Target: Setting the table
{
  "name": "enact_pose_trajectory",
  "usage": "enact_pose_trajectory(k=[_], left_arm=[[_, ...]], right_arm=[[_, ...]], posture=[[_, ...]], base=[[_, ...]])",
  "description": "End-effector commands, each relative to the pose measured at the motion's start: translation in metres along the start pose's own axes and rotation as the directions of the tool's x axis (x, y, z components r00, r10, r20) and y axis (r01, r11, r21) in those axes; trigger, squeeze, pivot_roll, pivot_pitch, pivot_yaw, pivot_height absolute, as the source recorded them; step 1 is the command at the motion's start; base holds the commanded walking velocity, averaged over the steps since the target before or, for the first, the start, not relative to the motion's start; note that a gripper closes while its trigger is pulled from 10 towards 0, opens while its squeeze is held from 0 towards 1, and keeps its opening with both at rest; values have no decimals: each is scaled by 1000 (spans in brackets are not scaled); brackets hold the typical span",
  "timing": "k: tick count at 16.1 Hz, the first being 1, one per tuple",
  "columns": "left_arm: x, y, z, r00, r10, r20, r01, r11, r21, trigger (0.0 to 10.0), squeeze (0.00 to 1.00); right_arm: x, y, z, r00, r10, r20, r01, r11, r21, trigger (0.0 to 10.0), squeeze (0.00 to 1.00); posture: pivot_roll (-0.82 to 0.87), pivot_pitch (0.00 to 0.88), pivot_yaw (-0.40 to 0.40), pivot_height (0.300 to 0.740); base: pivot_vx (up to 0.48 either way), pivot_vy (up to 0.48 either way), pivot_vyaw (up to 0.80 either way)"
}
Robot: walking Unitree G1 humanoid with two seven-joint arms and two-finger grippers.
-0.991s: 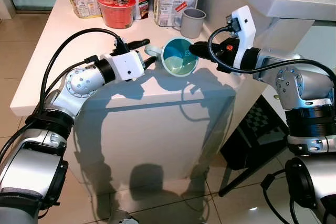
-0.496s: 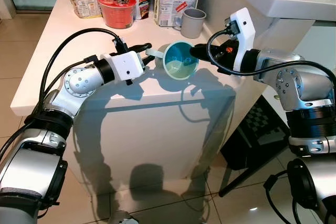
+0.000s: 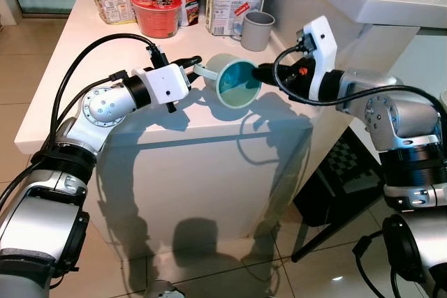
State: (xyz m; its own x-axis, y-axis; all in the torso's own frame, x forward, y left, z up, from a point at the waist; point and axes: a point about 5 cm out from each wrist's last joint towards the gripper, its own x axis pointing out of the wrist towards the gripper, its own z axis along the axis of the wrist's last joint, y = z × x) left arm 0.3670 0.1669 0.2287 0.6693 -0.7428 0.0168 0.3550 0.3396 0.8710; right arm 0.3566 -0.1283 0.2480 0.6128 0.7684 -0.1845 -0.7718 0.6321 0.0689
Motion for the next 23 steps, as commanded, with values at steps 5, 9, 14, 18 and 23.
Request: enact_pose_trajectory(k=[5,9,14,18,23], left_arm=[[1,0,2,998,-62,0,62,998,30,0,0],[-2,0,2,998,-60,6,59,998,31,0,0],[-3,-2,-2,998,-63,-15,63,998,12,0,0],[0,-3,-2,998,-64,-19,65,998,9,0,0],[1,-7,-4,997,-70,-29,70,998,-10,0,0]], right_arm=[[-3,-1,2,1000,4,17,-4,1000,-22,0,0],[-2,-15,1,995,-97,21,97,995,23,10000,0],[-6,-13,12,992,-117,43,121,989,-88,10000,1000],[-8,-14,13,988,-140,63,147,980,-132,10000,1000],[-13,-14,26,986,-136,97,151,974,-171,10000,1000]], posture=[[101,0,-62,740],[108,0,-48,740],[89,0,-40,740],[78,0,-48,740],[76,0,-50,740]], base=[[0,0,0],[0,0,0],[0,0,0],[0,0,0],[0,0,0]])
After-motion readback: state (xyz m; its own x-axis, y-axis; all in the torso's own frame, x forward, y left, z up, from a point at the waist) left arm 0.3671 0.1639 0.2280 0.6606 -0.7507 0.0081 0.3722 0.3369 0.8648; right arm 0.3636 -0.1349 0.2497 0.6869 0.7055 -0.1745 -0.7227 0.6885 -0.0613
